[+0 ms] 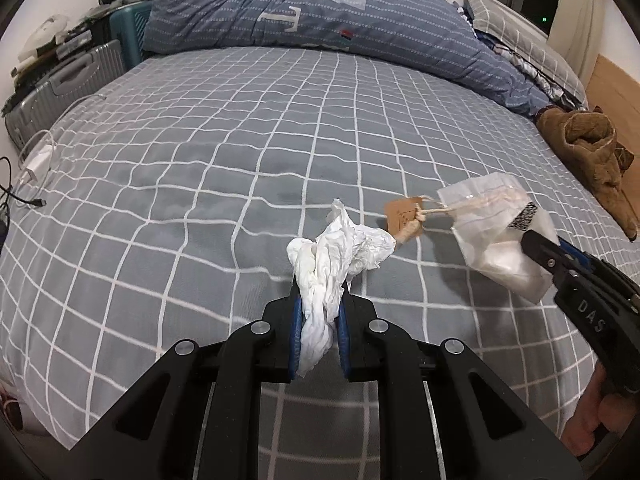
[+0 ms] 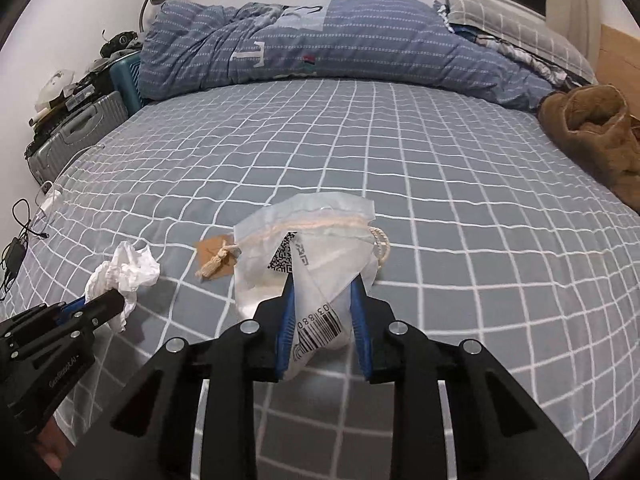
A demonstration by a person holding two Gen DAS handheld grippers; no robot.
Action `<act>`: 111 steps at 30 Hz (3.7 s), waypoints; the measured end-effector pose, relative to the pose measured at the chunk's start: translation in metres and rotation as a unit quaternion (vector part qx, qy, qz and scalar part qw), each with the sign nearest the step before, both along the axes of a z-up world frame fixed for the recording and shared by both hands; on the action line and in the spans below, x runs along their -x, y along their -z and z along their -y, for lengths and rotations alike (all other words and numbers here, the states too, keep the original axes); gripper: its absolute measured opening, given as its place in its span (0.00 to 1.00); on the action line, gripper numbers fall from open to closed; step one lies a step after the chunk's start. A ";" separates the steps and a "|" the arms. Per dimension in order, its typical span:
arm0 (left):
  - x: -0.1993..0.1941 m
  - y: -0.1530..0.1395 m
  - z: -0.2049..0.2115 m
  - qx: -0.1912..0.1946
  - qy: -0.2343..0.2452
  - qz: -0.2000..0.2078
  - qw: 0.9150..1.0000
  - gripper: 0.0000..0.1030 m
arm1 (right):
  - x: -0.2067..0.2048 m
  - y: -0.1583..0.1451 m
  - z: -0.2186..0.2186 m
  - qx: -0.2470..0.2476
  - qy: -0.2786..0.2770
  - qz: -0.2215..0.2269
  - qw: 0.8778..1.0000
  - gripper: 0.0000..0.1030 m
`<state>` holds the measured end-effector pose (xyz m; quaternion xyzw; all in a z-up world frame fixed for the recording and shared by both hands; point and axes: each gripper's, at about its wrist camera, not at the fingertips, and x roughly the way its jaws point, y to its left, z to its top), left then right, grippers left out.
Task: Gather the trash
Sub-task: 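Carry the tissue and pouch with both grippers over the trash bin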
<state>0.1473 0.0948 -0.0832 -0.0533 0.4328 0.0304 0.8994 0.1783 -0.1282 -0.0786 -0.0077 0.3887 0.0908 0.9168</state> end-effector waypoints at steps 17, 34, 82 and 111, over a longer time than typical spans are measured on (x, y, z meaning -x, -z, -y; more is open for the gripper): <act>0.069 -0.020 0.023 0.002 0.014 0.020 1.000 0.13 | 0.082 -0.035 0.030 0.002 0.012 0.034 0.999 0.24; 0.133 -0.029 0.042 0.008 0.036 0.021 0.999 0.13 | 0.159 -0.045 0.044 -0.006 0.020 0.035 0.999 0.24; 0.316 -0.005 0.060 0.012 0.047 -0.034 0.998 0.13 | 0.359 -0.001 0.054 0.014 0.006 -0.051 0.999 0.24; 0.317 0.097 0.020 0.006 0.010 -0.138 0.990 0.13 | 0.342 0.117 0.020 0.036 -0.022 -0.183 0.982 0.28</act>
